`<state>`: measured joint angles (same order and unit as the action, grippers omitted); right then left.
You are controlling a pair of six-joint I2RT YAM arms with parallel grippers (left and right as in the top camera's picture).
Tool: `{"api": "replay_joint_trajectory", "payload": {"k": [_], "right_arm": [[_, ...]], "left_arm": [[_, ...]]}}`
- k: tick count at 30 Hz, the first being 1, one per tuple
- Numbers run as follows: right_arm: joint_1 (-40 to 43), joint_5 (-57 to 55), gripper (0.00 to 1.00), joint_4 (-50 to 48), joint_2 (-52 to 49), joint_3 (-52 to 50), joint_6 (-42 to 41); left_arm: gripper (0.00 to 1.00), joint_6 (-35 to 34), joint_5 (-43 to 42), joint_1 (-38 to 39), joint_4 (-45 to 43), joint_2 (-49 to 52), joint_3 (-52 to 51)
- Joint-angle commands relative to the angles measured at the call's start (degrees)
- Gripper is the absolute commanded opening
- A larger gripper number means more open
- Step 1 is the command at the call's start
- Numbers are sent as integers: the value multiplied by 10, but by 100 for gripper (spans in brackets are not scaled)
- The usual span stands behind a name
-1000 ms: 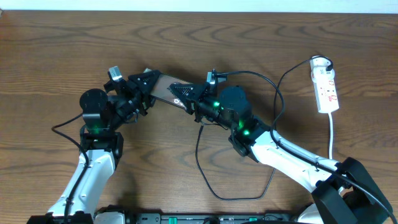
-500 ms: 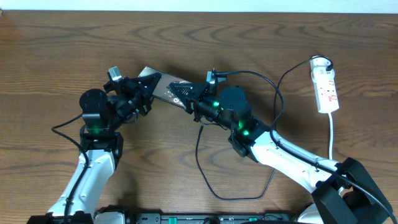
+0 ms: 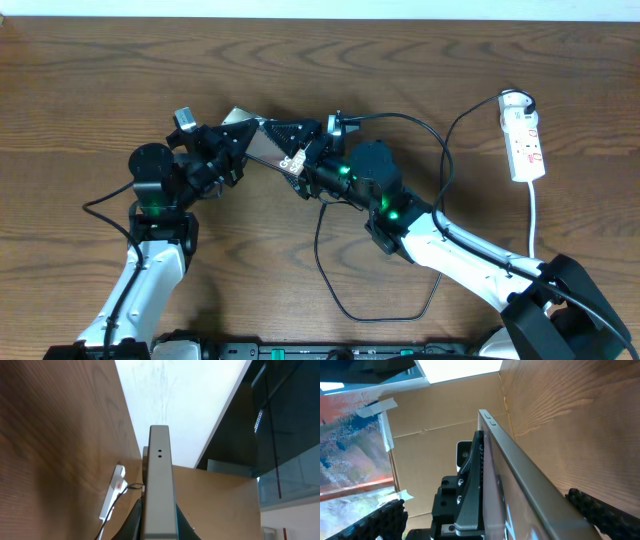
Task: Plug charger to phone and switch on socket
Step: 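Release the phone from the right gripper and pull the left gripper back left, then move the right gripper down over the black cable's connector end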
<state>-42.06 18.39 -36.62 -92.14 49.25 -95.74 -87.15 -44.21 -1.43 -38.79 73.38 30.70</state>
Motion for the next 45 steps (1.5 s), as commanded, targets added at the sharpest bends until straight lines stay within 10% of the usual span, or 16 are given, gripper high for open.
{"api": "replay_joint_trajectory", "payload": {"k": [1,16,27,45], "right_arm": [[9,14,99,1,6,8,34],[143,214,99,54,6,9,285],[146,134,99,522,6,192,466],[99,19,99,763,-20,273,406]], "left_arm": [[7,5,-11,-28,-8,-4,4],[8,43,-292,-286,-87,-4,4],[7,62,-331,-332,-132,-4,4],[7,50,-323,-332,-132,-4,4]]}}
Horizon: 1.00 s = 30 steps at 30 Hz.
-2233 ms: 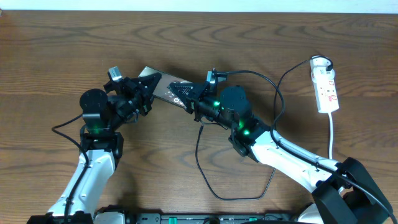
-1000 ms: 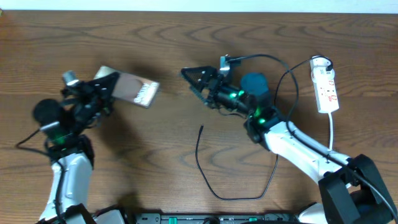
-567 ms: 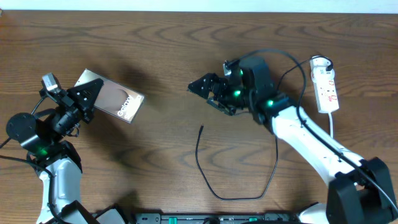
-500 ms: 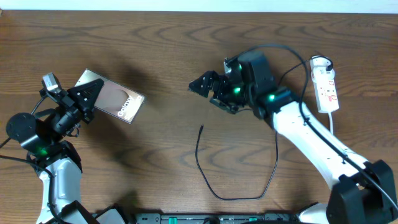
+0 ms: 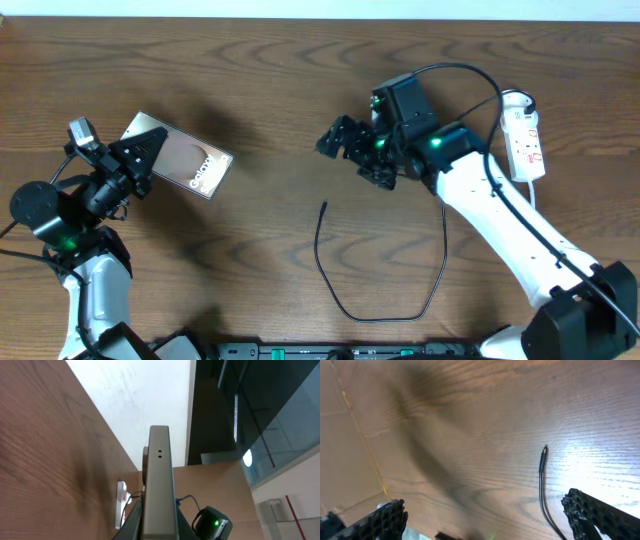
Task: Plug charger to phone and switch on socket
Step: 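Move the right gripper down over the black cable's connector end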
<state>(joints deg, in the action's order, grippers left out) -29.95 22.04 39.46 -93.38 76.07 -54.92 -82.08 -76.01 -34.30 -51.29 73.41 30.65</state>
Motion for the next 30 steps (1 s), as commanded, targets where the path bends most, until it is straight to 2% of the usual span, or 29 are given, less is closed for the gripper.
{"api": "replay_joint_trajectory", "payload": {"k": [1,4,8,11,19,26,30], "right_arm": [[-30,-31,99,0,-7,5,-3],[-46,-66,99,-13,-7,5,-19],[-61,-103,93,39,-23,4,-133],[-73,-100,93,40,-54,4,-160],[-79,24,87,-31,-173,4,-144],[-75,27,85,-33,-197,4,-144],[-77,5,78,-19,-198,4,-154]], "left_arm": [[8,-1,-5,-3,-7,-4,4],[8,-1,-5,-3,-7,-4,4],[7,0,-5,-3,-7,-4,4],[7,0,-5,-3,-7,-4,4],[7,0,-5,-3,-7,-4,4],[7,0,-5,-3,-7,-4,4],[7,0,-5,-3,-7,-4,4]]}}
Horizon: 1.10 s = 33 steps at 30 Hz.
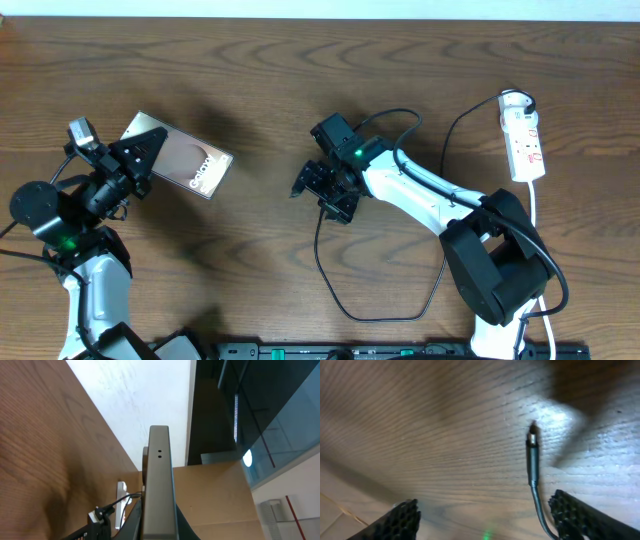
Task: Plug charger to phone and switch on socket
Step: 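Move the right gripper down over the black cable's connector end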
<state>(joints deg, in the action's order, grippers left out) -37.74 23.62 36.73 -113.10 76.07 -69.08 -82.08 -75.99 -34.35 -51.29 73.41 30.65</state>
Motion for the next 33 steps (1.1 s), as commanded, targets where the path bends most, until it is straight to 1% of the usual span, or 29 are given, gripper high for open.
{"api": "replay_joint_trajectory", "payload": {"k": [1,23,33], "right_arm": [[1,-17,78,12,-1,4,-14],[-25,-101,79,24,-2,4,-23],[-40,-130,77,26,-4,4,-41]], "left_arm": [[7,0,-5,-2,-7,-4,4],[7,0,-5,-2,-7,-4,4],[8,0,-6,-2,-7,-4,4]]}}
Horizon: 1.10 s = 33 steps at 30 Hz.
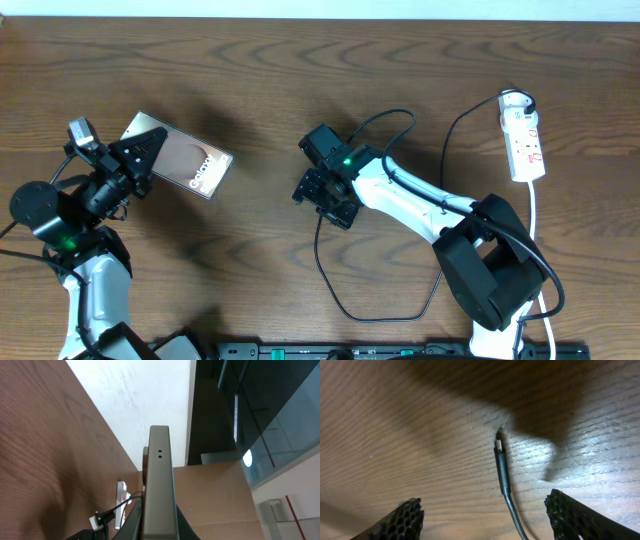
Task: Plug charger to phone and switch on socket
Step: 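Move the right gripper down over the black cable's connector end, then close the right gripper on the cable connector tip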
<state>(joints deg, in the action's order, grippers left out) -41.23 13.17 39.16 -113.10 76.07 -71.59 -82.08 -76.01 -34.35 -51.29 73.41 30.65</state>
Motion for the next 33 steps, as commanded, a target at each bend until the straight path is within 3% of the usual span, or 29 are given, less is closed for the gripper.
{"api": "replay_joint_trajectory", "payload": {"k": [1,33], "right_arm": [[-5,-26,77,3,-5,4,-18],[-29,-77,74,17,-21,4,-51]], "left_arm": [[7,0,-5,-2,-7,-4,4],[7,0,-12,-2,-7,-4,4]]}}
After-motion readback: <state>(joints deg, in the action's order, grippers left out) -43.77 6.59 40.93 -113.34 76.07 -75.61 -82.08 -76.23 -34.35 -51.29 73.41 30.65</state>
